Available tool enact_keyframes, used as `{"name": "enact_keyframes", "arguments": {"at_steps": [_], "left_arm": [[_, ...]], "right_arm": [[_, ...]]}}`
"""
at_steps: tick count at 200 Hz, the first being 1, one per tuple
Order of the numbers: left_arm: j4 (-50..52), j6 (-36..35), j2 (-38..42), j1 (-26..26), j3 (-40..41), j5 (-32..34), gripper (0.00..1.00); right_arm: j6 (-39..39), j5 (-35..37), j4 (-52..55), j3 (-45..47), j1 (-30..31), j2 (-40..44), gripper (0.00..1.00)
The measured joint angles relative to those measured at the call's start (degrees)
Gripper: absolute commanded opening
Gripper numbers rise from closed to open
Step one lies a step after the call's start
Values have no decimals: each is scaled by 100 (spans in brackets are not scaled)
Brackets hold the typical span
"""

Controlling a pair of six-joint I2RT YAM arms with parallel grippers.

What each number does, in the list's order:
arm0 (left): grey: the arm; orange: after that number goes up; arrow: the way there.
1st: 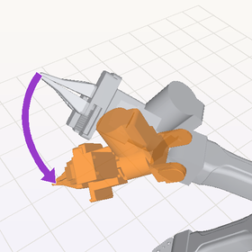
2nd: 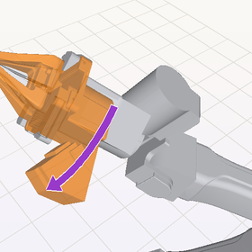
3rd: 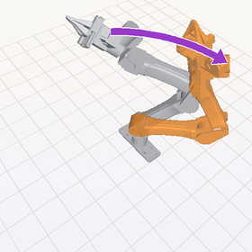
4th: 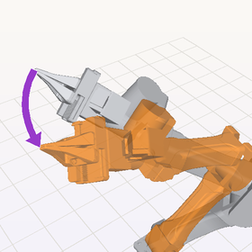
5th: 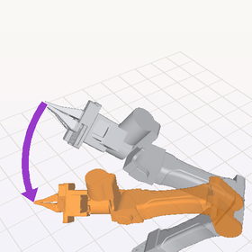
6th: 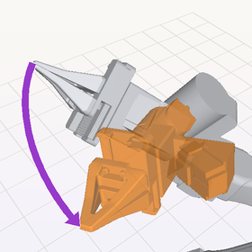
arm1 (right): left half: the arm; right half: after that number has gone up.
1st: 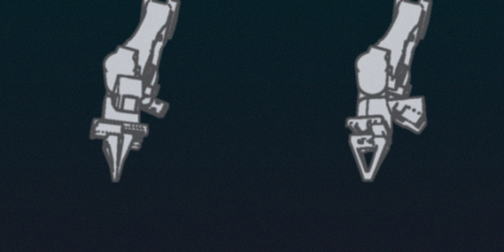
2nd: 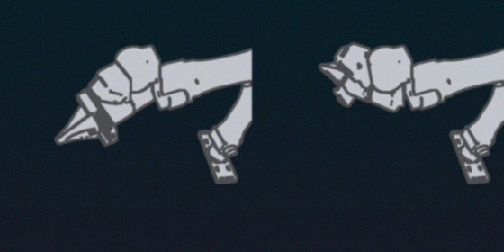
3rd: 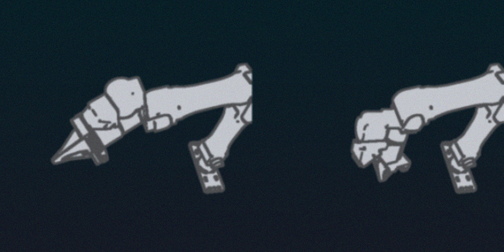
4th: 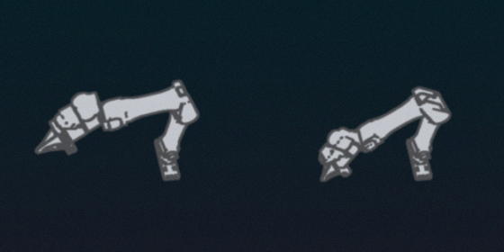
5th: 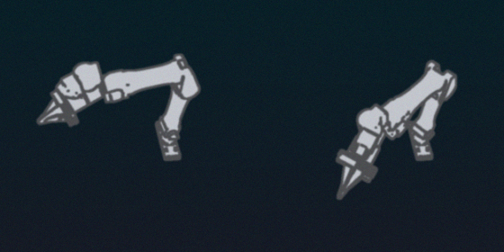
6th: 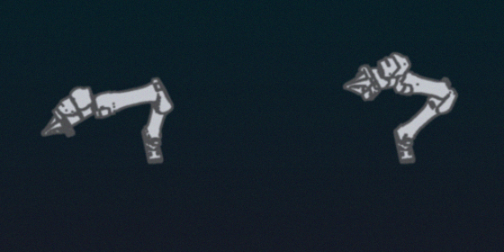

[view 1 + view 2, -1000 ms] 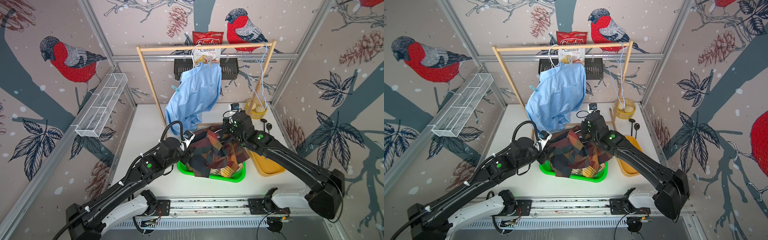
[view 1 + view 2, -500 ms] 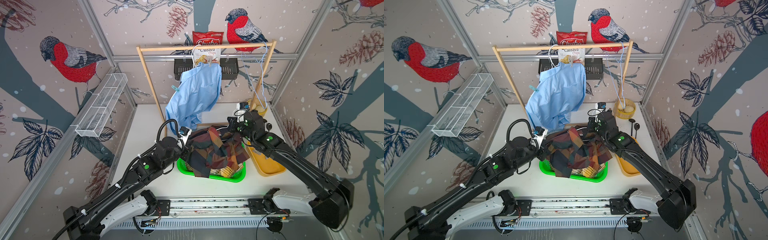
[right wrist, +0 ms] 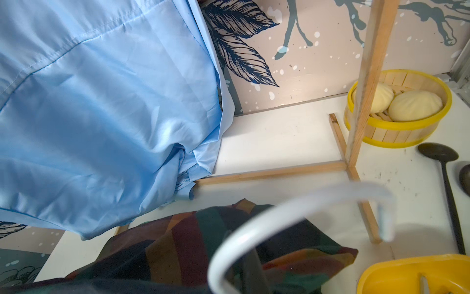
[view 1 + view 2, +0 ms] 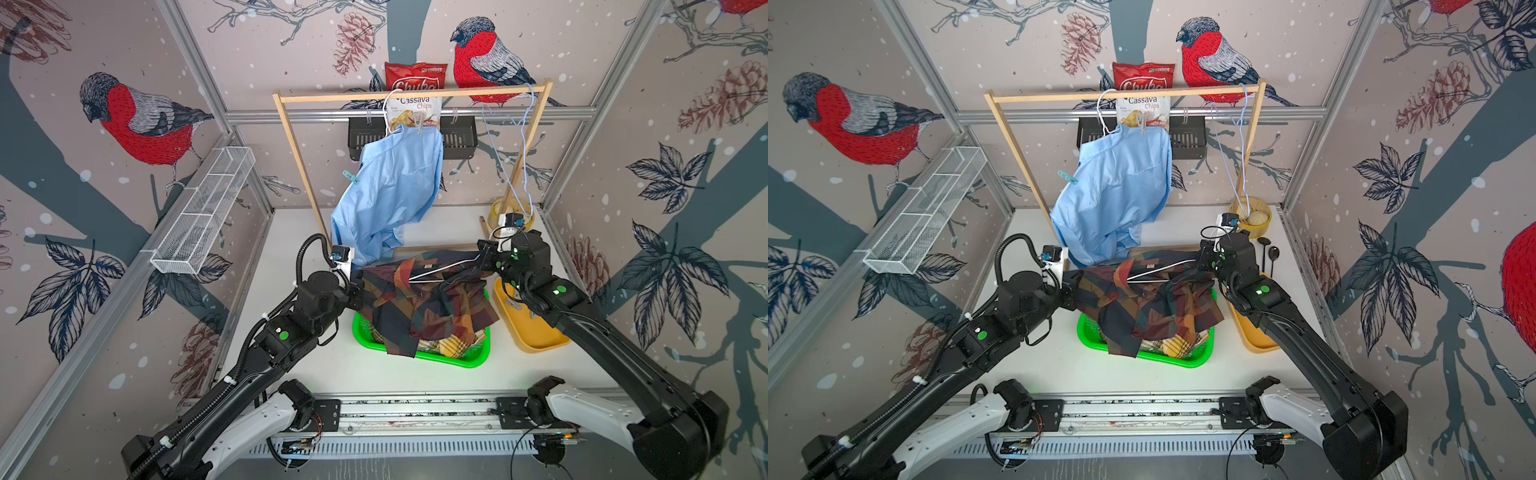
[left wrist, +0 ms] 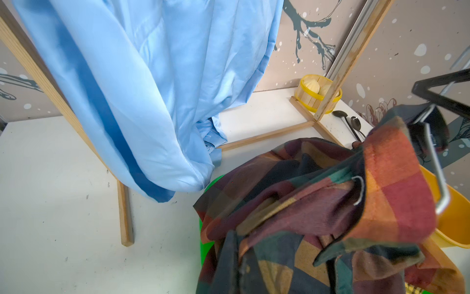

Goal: Remove the clothespins securing long-sleeve shirts to the hanger
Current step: Remove the long-sleeve shirt from the hanger.

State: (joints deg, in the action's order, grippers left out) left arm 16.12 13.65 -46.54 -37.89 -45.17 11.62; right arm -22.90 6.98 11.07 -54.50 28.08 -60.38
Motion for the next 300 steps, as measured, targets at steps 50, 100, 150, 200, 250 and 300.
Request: {"name": "enact_keyframes", "arguments": {"at_steps": [50,100,150,200,250,300], "left_arm": [[-208,138,-70,295,-9,-109,0],[-208,-24,-448,328,-90,-673,0],[-216,-50,-684,20,219,-1141,0],[-254,271,-1467,-691,448,-1305,0],[-142,310,-1176,-734,229,-1003,65],[-26,-264,-127,-734,-317,-1019,72]], "right_arm": [[-66,-503,-11,70,-385,197,7],[-90,-481,57,-195,-20,247,7],[-160,-490,46,-640,616,219,7],[-409,-671,0,-656,713,225,8],[-560,-977,-31,-802,710,350,10],[-595,-1167,-35,-1005,710,409,10]]}}
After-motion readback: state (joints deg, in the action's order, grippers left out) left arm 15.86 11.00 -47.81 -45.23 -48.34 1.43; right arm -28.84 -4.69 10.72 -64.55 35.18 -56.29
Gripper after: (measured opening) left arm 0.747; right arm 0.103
